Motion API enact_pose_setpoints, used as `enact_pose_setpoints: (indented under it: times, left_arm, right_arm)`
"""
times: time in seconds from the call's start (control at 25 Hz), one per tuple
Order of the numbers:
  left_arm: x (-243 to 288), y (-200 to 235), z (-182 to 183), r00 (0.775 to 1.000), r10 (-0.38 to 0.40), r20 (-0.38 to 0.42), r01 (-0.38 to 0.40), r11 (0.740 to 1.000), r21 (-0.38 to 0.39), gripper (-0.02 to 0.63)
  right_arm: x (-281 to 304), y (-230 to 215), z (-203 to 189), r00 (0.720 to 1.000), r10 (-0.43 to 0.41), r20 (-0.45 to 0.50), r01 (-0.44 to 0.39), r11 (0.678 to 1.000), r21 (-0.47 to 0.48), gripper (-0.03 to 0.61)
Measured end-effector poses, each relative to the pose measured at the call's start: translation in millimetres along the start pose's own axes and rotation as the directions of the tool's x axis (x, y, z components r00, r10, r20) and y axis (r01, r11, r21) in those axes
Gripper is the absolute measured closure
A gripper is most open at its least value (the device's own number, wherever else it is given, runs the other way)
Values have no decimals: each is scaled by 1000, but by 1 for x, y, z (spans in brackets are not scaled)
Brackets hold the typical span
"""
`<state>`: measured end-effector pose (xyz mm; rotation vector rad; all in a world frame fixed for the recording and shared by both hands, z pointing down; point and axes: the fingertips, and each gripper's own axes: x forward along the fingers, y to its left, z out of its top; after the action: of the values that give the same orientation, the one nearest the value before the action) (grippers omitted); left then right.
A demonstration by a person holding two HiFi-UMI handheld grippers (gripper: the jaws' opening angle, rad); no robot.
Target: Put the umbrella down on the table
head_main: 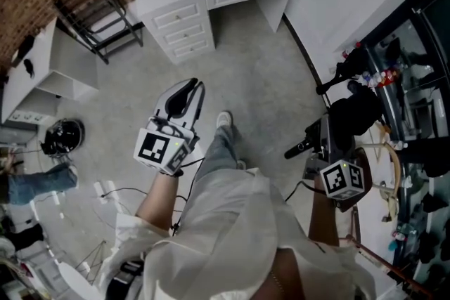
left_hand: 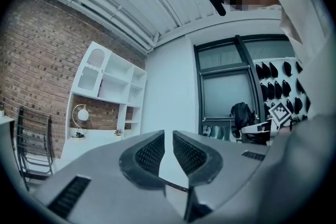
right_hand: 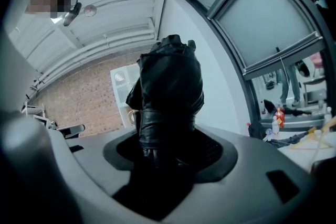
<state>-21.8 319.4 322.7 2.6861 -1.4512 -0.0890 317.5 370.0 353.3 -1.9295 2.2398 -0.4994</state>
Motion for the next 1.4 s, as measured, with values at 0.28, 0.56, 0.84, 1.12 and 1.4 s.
enact_pose_setpoints:
  times: [0.28,0.56,0.84,1.12,1.4]
  left_arm:
    - [62,37,5,1000,-21,8,21,1000,5,548]
    - [144,96,11,998,-64,22,65,998,-12,548]
    - [203,147,10,996,-92,9,93,995,-23,548]
    - [239,193,1,993,-115,-5,115,992,-44,548]
    - [258,224,4,991,-135,13,135,990,-50,548]
  right_arm:
    - [53,-9,14,999,-32,20,33,999,-12,308]
    - [143,-10,33,997,-65,43,66,998,-12,308]
    - [212,-7,36,994,-102,31,102,995,-7,308]
    - [274,5,32,993,-113,16,114,993,-19,308]
    - [312,26,39,994,-108,21,108,994,-31,308]
